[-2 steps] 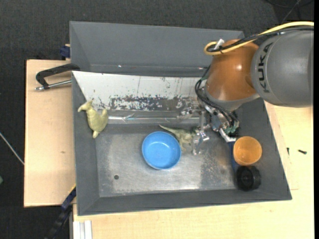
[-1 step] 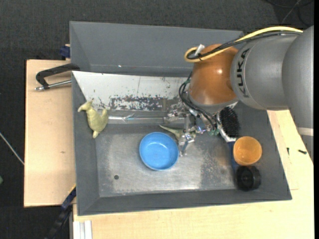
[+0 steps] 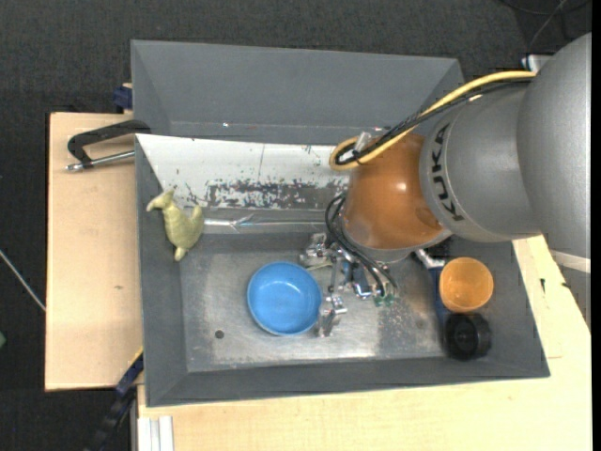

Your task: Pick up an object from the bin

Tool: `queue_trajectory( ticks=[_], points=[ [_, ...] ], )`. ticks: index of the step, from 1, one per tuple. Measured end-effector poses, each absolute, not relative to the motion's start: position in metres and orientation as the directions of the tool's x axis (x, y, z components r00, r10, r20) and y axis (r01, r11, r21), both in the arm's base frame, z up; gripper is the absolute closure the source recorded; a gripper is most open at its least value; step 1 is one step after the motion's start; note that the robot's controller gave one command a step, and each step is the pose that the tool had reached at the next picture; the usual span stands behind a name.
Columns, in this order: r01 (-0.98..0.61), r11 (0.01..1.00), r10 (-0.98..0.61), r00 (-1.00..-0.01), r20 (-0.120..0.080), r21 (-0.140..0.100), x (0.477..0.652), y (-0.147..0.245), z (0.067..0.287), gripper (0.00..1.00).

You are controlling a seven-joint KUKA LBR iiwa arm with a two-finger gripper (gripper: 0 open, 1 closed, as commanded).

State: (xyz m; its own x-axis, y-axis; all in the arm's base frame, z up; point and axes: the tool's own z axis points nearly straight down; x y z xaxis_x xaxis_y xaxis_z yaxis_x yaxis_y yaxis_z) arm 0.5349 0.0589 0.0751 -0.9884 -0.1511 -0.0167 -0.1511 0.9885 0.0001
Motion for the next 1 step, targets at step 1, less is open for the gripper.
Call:
queue_trajectory(
  ticks=[1],
  points=[
    [0.075,0.997,0.075,-0.997,-0.013,0.005,0.54,0.1303,0.0743,0.0]
  ],
)
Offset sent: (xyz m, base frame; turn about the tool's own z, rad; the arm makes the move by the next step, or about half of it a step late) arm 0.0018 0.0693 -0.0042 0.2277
